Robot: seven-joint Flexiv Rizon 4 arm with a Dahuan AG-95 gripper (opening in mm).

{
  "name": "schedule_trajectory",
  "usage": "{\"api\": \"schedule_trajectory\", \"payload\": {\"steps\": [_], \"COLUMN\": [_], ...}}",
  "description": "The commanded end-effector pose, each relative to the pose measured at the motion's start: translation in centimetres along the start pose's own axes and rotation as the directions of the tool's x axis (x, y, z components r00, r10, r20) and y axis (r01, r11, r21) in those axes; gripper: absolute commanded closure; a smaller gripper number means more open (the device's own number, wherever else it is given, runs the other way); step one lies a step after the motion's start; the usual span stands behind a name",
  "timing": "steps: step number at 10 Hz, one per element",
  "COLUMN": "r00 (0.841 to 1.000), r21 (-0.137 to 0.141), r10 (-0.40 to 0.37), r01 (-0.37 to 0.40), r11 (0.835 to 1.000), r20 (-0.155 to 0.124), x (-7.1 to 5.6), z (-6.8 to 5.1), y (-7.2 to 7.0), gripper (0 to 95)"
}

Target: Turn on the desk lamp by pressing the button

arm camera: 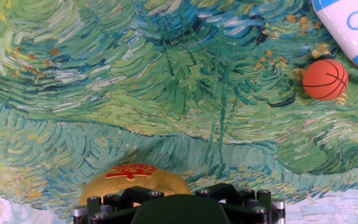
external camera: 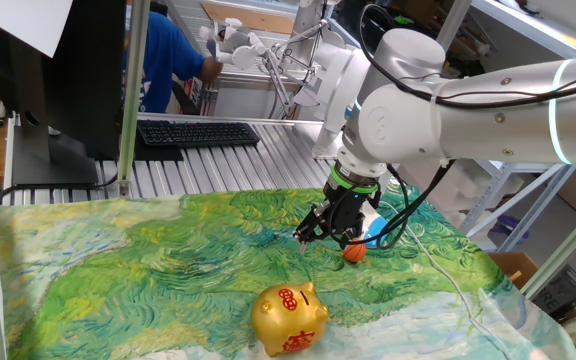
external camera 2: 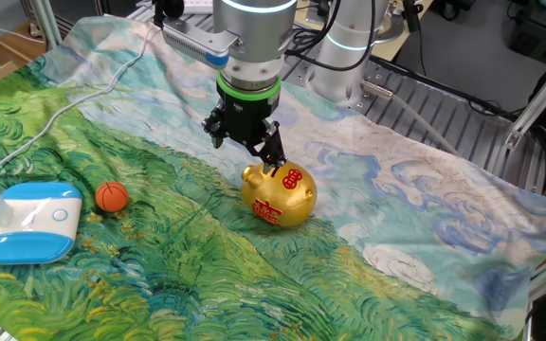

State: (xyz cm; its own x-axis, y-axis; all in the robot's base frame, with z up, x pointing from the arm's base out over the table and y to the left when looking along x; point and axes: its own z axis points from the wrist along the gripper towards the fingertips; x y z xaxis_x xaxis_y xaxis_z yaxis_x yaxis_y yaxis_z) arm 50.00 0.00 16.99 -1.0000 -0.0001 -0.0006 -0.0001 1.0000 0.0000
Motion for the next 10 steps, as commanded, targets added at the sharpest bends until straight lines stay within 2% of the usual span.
{"api": "schedule_trajectory", "payload": {"steps": [1,10], "r00": [0.868,0.868], "r21": [-0.005,-0.01], "r10": [0.473,0.473], "r01": [-0.479,-0.48], "r11": [0.878,0.877], "r20": [-0.149,-0.152], "x": [0.0,-0.01], "z": [0.0,0.02], "y": [0.0,0.01], "gripper": [95.0,95.0]}}
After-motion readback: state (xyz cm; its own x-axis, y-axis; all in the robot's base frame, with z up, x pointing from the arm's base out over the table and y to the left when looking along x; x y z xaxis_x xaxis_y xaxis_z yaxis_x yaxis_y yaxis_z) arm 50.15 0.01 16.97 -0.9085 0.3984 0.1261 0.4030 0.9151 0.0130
